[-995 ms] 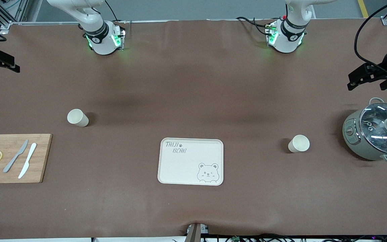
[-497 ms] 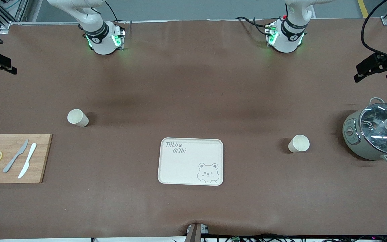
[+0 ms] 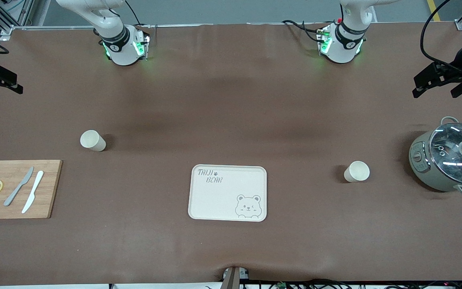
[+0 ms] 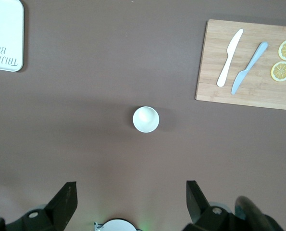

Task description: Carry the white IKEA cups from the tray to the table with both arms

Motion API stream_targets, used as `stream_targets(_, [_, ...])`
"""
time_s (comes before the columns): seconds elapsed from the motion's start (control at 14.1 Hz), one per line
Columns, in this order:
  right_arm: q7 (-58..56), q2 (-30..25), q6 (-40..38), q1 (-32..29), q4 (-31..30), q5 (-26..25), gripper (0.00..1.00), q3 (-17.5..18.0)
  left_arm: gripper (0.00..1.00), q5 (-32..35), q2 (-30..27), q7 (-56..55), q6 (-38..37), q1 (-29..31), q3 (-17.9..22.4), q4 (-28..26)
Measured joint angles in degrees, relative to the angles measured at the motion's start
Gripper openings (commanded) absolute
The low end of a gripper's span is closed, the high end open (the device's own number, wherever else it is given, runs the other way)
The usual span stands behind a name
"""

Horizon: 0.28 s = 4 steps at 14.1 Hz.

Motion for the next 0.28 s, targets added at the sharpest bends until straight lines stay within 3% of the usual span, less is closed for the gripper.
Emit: stream_targets(0.28, [0.0,0.0,-0.1,1.3,0.0,0.0,1.00,0.1,1.00,0.0,0.0,0.0,-0.1,0.0,0.0,0.5])
